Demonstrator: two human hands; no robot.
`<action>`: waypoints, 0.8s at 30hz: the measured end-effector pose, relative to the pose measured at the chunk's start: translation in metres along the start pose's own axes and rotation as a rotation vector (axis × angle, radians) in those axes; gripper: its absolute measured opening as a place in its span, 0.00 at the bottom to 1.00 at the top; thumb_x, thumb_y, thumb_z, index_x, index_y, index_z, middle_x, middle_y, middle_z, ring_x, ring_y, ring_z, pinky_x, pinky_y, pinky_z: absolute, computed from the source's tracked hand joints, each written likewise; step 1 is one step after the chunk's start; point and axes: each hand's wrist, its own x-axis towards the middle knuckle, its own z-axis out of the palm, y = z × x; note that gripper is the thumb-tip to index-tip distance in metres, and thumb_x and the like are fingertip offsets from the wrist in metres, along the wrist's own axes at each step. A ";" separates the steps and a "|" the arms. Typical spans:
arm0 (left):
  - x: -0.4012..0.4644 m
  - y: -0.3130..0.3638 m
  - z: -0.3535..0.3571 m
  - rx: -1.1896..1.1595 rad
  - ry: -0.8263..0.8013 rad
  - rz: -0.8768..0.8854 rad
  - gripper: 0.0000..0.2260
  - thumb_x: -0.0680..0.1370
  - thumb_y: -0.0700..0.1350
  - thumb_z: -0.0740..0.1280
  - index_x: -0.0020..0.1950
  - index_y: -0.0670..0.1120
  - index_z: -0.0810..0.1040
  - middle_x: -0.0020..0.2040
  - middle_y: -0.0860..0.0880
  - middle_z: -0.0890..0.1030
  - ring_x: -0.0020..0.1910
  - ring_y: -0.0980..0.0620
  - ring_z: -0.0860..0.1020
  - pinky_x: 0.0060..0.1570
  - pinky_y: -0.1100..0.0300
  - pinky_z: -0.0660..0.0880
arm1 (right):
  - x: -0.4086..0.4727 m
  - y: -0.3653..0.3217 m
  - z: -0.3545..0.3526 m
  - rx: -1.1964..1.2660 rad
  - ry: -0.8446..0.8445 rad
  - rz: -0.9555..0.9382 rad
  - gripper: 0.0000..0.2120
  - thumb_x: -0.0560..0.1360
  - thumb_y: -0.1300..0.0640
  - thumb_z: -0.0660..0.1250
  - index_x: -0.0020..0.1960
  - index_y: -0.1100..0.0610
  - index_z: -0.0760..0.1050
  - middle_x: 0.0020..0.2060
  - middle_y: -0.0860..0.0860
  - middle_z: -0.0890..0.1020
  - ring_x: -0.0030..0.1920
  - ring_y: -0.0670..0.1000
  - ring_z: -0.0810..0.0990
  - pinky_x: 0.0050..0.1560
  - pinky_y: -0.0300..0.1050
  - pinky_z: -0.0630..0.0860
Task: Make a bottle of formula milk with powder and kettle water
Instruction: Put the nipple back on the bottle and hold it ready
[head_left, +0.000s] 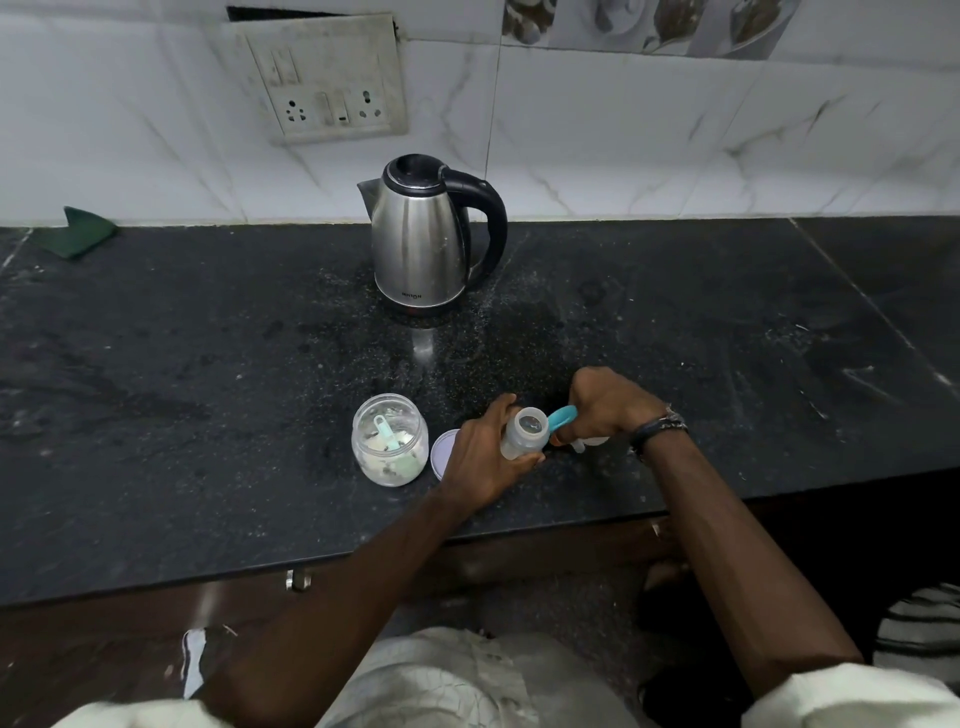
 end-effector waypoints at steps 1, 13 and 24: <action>0.000 0.000 0.000 -0.001 -0.002 -0.003 0.37 0.67 0.49 0.81 0.71 0.39 0.70 0.61 0.47 0.83 0.58 0.48 0.81 0.58 0.55 0.77 | -0.001 0.001 -0.003 0.021 0.010 -0.006 0.23 0.61 0.41 0.80 0.43 0.53 0.74 0.46 0.52 0.79 0.45 0.52 0.78 0.39 0.47 0.75; 0.001 -0.005 0.003 0.020 0.004 -0.012 0.38 0.67 0.51 0.80 0.72 0.41 0.70 0.61 0.48 0.83 0.58 0.48 0.81 0.59 0.53 0.77 | -0.016 -0.006 -0.039 0.095 0.130 -0.148 0.22 0.61 0.46 0.81 0.49 0.51 0.77 0.44 0.47 0.79 0.43 0.49 0.78 0.36 0.42 0.70; 0.002 -0.007 0.003 -0.005 -0.004 -0.003 0.38 0.67 0.55 0.78 0.72 0.42 0.70 0.59 0.47 0.83 0.55 0.49 0.82 0.54 0.51 0.79 | -0.016 -0.030 -0.019 -0.066 0.081 -0.289 0.22 0.63 0.53 0.79 0.50 0.50 0.71 0.48 0.50 0.73 0.50 0.53 0.75 0.38 0.42 0.67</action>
